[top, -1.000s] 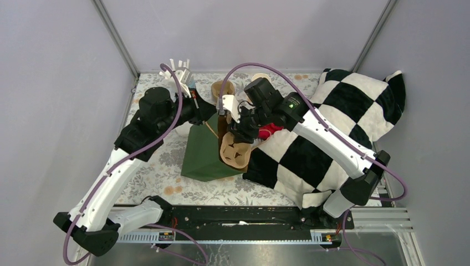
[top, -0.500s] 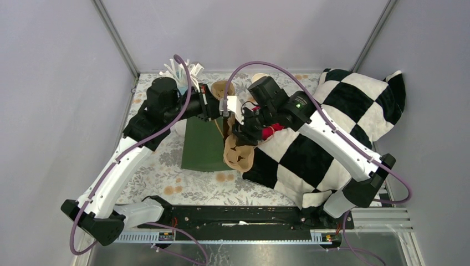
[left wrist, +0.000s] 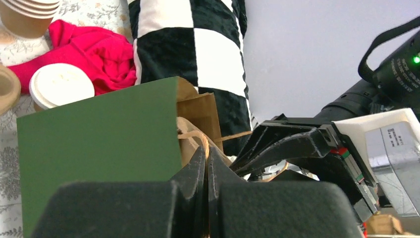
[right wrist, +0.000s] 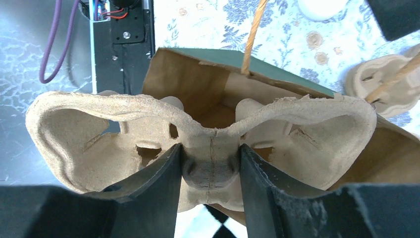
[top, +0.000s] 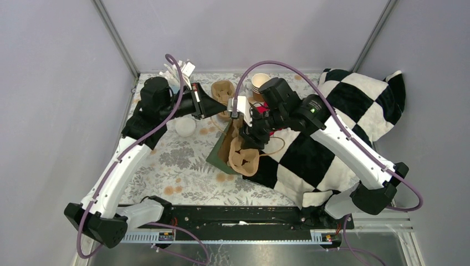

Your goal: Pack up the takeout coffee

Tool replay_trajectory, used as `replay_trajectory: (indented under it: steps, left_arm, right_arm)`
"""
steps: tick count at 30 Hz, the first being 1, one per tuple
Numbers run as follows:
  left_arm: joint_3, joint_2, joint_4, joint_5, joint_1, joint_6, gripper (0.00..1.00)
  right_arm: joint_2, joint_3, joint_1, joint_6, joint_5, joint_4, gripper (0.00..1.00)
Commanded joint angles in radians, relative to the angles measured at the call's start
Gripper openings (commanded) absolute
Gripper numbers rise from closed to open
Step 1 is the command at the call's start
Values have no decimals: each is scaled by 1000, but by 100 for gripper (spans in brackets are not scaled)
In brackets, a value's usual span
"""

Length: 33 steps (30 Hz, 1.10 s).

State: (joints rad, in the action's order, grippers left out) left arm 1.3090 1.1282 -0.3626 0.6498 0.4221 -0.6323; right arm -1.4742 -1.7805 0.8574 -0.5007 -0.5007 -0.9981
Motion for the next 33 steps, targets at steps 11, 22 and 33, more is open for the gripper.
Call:
replay_trajectory:
  steps: [11, 22, 33]
  left_arm:
    - [-63, -29, 59, 79, -108, -67, 0]
    - [-27, 2, 2, 72, -118, -33, 0]
    - [18, 20, -71, 90, -119, -2, 0]
  right_arm:
    - [-136, -126, -41, 143, -32, -22, 49]
    - [-230, -244, -115, 44, -46, -92, 49]
    - [-254, -252, -109, 7, -58, -134, 47]
